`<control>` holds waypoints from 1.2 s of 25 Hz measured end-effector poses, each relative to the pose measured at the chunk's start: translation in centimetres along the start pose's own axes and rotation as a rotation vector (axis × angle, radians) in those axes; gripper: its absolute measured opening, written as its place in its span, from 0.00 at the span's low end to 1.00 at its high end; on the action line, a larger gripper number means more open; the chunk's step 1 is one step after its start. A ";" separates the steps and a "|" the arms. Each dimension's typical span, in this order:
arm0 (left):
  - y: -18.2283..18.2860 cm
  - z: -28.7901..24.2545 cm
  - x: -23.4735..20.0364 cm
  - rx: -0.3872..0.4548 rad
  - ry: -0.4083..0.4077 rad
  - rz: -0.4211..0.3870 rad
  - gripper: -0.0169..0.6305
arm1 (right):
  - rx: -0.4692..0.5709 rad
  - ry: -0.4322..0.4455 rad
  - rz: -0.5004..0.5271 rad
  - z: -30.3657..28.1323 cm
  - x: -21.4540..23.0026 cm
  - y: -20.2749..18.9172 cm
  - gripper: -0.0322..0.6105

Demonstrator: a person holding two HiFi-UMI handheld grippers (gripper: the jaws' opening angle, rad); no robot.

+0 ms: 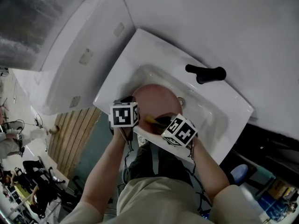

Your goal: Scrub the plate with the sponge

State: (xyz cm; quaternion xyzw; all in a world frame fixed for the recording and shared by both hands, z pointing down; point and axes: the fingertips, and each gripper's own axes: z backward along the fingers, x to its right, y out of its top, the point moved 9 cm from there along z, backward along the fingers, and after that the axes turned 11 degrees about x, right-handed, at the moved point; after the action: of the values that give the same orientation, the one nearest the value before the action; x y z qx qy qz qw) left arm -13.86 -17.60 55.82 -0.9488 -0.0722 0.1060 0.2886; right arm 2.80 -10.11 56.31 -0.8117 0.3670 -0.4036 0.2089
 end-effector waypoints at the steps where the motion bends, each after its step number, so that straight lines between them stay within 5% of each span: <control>1: 0.0 0.0 -0.1 -0.003 -0.004 0.002 0.06 | 0.028 0.025 0.004 -0.7 -0.1 0.6 0.16; 7: 0.1 -0.1 -0.3 -0.012 -0.037 0.007 0.06 | 0.132 0.078 -0.065 -3.9 3.0 3.0 0.16; 14: 0.1 -0.1 0.2 -0.007 -0.009 -0.021 0.06 | 0.128 -0.154 -0.082 -5.0 7.4 3.3 0.16; 22: 0.1 -0.1 0.7 0.003 0.007 -0.081 0.06 | 0.003 -0.342 -0.073 -2.3 9.8 0.1 0.16; 30: 0.1 -0.2 0.5 0.000 0.026 -0.080 0.05 | -0.031 -0.276 -0.024 -0.6 6.3 -1.4 0.16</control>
State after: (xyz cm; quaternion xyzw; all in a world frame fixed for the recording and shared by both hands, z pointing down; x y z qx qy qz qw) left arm -13.29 -17.71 55.82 -0.9465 -0.1064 0.0823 0.2935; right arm 5.49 -14.03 60.75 -0.8670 0.3311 -0.2849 0.2398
